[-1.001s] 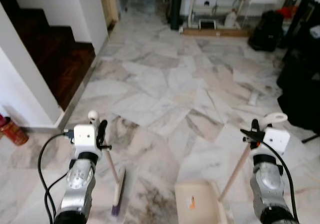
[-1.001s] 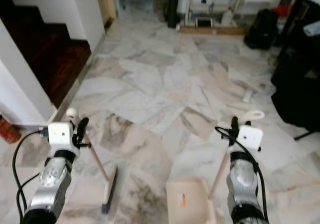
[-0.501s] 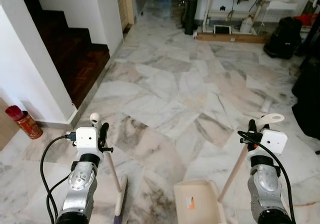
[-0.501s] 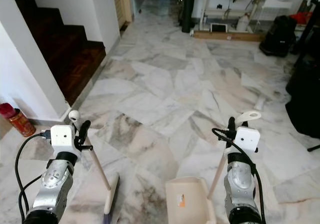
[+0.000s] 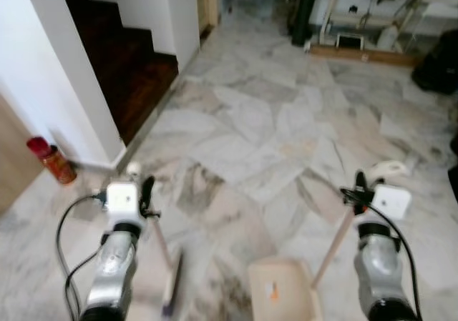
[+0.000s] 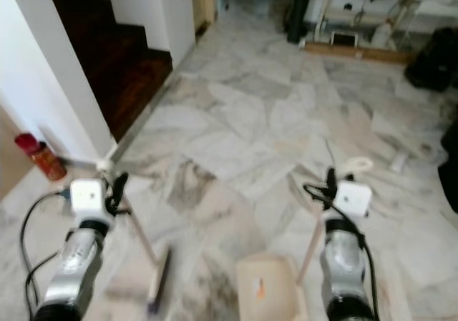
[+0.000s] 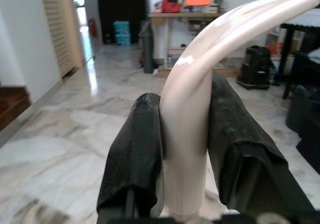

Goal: Sweep floor

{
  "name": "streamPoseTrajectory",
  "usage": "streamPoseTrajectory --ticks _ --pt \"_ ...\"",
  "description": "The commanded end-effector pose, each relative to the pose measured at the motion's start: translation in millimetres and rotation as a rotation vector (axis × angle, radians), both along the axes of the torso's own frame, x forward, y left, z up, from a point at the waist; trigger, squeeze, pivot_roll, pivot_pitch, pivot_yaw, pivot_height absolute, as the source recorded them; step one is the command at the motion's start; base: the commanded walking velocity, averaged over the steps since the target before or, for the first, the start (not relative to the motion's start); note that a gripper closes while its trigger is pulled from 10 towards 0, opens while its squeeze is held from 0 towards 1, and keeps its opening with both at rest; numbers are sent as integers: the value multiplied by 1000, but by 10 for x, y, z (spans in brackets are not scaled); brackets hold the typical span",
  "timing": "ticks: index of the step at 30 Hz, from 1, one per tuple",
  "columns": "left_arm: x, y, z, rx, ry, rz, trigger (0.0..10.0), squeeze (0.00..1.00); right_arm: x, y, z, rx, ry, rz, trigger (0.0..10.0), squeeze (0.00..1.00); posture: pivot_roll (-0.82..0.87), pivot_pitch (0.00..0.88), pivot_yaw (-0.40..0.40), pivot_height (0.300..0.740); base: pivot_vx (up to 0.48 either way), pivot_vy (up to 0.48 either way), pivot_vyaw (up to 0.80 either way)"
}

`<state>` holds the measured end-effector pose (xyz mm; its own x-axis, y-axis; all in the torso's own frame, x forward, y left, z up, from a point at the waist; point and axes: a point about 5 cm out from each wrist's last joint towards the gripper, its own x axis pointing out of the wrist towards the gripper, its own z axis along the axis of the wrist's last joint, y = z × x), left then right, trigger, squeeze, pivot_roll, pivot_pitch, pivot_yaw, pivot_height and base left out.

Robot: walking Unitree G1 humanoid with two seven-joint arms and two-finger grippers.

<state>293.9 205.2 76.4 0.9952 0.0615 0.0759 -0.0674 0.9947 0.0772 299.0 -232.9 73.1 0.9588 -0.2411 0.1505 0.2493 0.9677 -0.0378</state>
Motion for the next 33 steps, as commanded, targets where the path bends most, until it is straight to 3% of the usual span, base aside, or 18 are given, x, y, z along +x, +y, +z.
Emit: streamPoseTrajectory --ticks 1,33 --pt "59 -96 88 -1 -43 -24 10000 0 7 -76 72 -11 -27 -19 10000 0 -10 0 -5 740 356 0 0" --pt "84 -41 134 -10 -59 9 10000 0 61 -30 143 -17 -41 7 10000 0 -14 0 -8 740 368 0 0"
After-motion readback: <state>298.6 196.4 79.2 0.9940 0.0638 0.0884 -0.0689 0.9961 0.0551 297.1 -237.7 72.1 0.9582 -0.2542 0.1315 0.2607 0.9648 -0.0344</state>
